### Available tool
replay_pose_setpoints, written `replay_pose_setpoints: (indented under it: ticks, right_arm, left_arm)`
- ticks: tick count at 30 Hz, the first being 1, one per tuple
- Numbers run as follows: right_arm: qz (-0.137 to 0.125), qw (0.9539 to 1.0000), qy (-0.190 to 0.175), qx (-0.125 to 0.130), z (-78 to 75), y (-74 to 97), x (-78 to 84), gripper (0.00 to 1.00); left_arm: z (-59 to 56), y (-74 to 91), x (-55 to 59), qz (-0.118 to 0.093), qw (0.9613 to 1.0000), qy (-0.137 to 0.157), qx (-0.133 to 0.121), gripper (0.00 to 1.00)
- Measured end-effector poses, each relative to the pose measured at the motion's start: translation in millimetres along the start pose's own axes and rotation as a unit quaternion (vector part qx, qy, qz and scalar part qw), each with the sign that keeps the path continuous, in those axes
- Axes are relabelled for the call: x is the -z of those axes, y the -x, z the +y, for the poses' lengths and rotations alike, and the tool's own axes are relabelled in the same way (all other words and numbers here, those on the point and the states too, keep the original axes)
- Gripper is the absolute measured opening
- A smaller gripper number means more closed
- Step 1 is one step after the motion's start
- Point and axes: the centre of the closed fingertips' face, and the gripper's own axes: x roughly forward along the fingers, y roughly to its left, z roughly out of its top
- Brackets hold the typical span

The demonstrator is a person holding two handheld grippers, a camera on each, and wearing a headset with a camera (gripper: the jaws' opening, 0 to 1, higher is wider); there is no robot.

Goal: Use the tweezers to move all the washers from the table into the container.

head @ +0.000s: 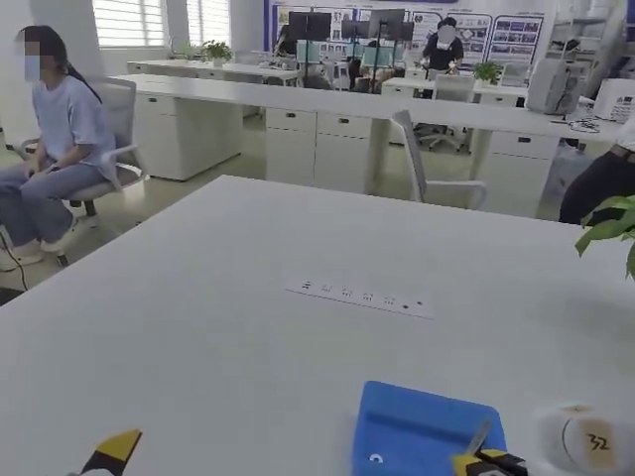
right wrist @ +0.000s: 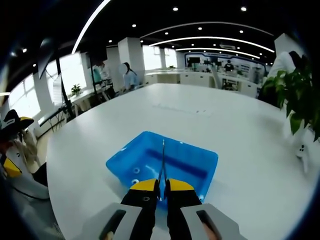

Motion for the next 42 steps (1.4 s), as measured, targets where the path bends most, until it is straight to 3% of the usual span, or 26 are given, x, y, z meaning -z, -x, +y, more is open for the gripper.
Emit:
replay_pose_setpoints:
  ticks: [8,15,24,29,35,42]
  right_arm:
    - [-0.053,0.9986,-0.002,-0.005,4.3,27.5,-29.3,0.03]
    - [-0.075,0.9969,0.017,-0.013,12.6,53.0,-37.6,0.03]
    - [-0.062,0.9973,0.027,-0.027,22.9,72.8,-13.7,0.03]
    - [-0.049,0.9983,0.005,-0.031,23.3,76.5,6.1,0.03]
    - [-0.038,0.9986,-0.006,-0.036,26.3,69.7,20.1,0.03]
    - [-0.008,0.9990,-0.004,-0.044,32.3,51.5,43.5,0.03]
  left_arm:
    - [-2.0,-0.3,1.3,0.003,1.0000,-0.002,0.001,0.97]
    - [-3.8,-1.2,-0.2,0.002,1.0000,-0.002,0.002,0.97]
    - [-6.0,-0.4,-1.5,0.002,1.0000,-0.006,0.002,0.97]
    - [-7.1,0.1,-3.4,-0.001,0.9999,-0.009,0.004,0.97]
    - [-9.8,0.2,-4.2,-0.004,0.9999,-0.012,0.006,0.97]
    - [-8.6,2.2,-2.1,-0.003,0.9999,-0.012,0.004,0.97]
